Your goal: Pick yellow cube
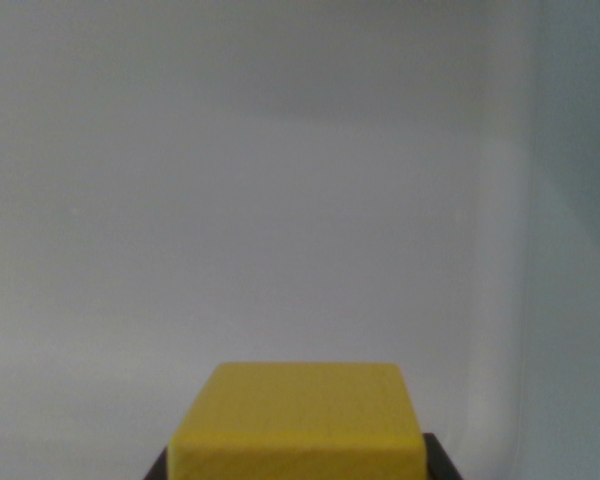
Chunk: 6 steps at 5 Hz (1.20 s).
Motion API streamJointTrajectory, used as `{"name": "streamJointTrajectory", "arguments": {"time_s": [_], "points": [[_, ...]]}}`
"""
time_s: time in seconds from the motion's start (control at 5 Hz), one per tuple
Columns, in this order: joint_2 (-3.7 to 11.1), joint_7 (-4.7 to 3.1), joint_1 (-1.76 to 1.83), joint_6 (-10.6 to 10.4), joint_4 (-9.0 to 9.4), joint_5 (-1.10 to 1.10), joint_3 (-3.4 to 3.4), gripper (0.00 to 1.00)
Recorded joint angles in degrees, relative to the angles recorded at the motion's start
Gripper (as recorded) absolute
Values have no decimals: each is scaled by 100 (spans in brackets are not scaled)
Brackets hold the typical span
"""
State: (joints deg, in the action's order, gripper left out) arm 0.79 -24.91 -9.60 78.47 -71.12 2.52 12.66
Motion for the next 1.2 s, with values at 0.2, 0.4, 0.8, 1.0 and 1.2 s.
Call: {"name": "streamJointTrajectory", "arguments": {"time_s": [0.2, 0.4, 0.8, 1.0, 1.2], "points": [[0, 0, 0, 0, 0, 0, 0, 100], [-95, 29, 5, 230, -138, -32, 5, 100], [-177, 54, 10, 430, -259, -59, 8, 100], [-177, 54, 10, 430, -259, -59, 8, 100], [-258, 78, 15, 625, -376, -86, 12, 100]]}}
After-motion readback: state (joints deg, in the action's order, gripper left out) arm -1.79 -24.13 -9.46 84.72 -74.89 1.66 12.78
